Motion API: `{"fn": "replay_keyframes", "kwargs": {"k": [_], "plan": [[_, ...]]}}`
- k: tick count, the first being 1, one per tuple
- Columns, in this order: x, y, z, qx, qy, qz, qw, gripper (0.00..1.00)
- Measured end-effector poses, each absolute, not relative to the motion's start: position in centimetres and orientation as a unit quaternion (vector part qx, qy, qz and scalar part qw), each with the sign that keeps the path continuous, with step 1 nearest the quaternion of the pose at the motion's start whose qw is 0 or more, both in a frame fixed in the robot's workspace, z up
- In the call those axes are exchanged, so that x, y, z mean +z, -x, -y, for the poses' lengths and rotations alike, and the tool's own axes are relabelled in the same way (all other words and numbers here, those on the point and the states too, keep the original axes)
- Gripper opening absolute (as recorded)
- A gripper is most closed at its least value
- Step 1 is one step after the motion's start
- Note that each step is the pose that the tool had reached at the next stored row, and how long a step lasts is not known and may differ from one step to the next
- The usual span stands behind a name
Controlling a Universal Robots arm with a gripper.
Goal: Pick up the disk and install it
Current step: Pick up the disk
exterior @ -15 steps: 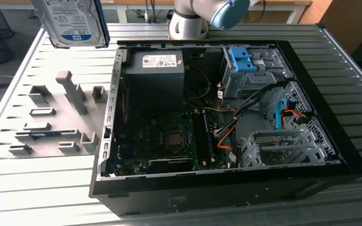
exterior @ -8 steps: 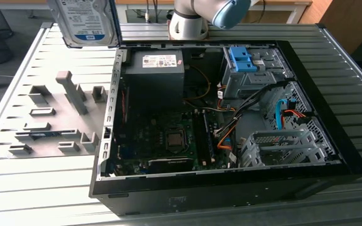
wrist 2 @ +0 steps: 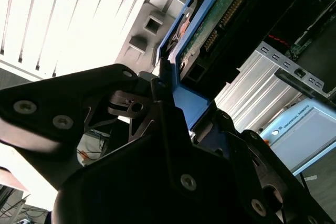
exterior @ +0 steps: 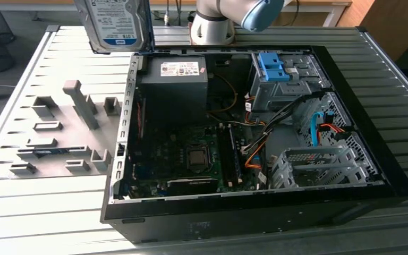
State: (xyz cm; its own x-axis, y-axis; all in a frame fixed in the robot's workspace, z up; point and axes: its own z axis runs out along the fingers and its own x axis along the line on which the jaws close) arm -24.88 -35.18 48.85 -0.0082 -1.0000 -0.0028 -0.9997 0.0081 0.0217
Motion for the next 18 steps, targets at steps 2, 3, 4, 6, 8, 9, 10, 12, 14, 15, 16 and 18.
{"fn": "replay_keyframes", "kwargs": {"k": [2,3,4,6,8,9,10,12,14,15,16,18], "plan": [[48.8,24.9,35.2,-0.009,-0.704,0.710,0.007,0.37],[48.8,24.9,35.2,-0.009,-0.704,0.710,0.006,0.37],[48.8,24.9,35.2,-0.009,-0.704,0.710,0.007,0.37],[48.9,24.9,35.2,-0.009,-0.704,0.710,0.007,0.37],[48.8,24.9,35.4,-0.009,-0.704,0.710,0.007,0.37],[48.9,24.9,35.6,-0.009,-0.704,0.710,0.007,0.37],[48.8,24.9,35.7,-0.009,-0.704,0.710,0.007,0.37],[48.9,24.9,36.1,-0.009,-0.704,0.710,0.007,0.37],[48.9,24.9,36.5,-0.009,-0.704,0.710,0.007,0.37],[48.8,24.9,36.6,-0.008,-0.704,0.710,0.007,0.37],[48.8,24.9,36.6,-0.008,-0.704,0.710,0.007,0.37],[48.8,24.9,36.6,-0.008,-0.704,0.710,0.007,0.37]]}}
